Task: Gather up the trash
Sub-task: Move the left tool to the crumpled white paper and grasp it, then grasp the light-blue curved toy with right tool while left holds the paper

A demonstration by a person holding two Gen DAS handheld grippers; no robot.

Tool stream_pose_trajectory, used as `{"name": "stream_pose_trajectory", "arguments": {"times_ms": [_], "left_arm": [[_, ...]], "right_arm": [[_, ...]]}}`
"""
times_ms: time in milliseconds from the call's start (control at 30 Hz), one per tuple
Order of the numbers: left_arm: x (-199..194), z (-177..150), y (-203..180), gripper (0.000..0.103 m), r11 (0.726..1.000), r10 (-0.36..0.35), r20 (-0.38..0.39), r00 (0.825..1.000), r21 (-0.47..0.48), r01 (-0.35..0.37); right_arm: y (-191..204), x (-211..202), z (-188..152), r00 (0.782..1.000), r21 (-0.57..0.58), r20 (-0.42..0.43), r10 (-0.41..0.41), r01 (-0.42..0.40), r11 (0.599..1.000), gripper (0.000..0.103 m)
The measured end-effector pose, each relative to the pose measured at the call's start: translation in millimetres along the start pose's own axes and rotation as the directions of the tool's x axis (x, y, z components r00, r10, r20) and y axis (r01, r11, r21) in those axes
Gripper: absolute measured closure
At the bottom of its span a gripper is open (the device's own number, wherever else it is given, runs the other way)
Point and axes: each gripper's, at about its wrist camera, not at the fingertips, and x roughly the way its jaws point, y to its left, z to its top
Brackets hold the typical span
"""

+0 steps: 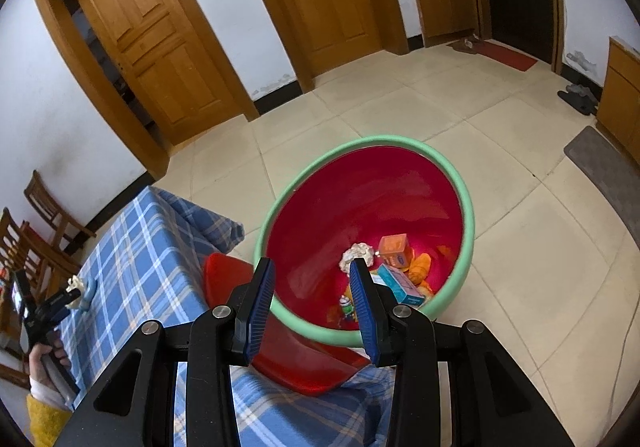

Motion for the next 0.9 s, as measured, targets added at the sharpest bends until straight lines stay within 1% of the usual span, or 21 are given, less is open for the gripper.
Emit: {"name": "stream_pose_trajectory", "arguments": {"times_ms": [67, 133, 233, 433, 567, 767, 900], "left_arm": [[1.1, -1.0, -0.6, 0.058, 1.0, -0.019, 0.0, 1.0, -0.002, 0.019], [-0.1, -1.8, -0.8, 0.067, 0.999, -0.034, 0.002, 0.999, -0.002, 0.034], [-6.0, -2.5, 0.0, 0.072, 0.999, -0.037, 0.014, 0.999, -0.005, 0.037], [-26.3, -9.6, 11.0, 0.074, 0.998, -0.054, 0.042, 0.998, -0.041, 0.056], [-39.8, -17.7, 20.6, 0.074, 0.996, -0.054, 0.056, 0.997, -0.066, 0.057], [-55.4, -32.9, 43.8, 0.074, 0.993, -0.005, 0.077, 0.997, -0.121, 0.015], [-62.4, -43.5, 60.6, 0.074, 0.986, 0.012, 0.095, 0.995, -0.164, 0.004]], "right_arm": [[4.9, 0.5, -0.7, 1.0, -0.011, -0.002, 0.005, -0.005, 1.0, 0.064], [9.2, 2.0, -0.8, 1.0, -0.022, -0.005, 0.008, -0.008, 1.0, 0.064], [20.4, 4.2, 0.0, 1.0, -0.04, -0.011, 0.026, -0.027, 0.999, 0.064], [48.2, 7.2, 1.8, 0.996, -0.093, -0.019, 0.081, -0.083, 0.992, 0.064], [76.7, 5.0, 2.7, 0.988, -0.133, -0.026, 0.152, -0.154, 0.979, 0.064], [127.9, 4.3, -4.4, 0.968, -0.202, -0.048, 0.245, -0.249, 0.947, 0.064], [162.6, 10.5, -13.3, 0.957, -0.256, -0.077, 0.281, -0.291, 0.922, 0.064]]}}
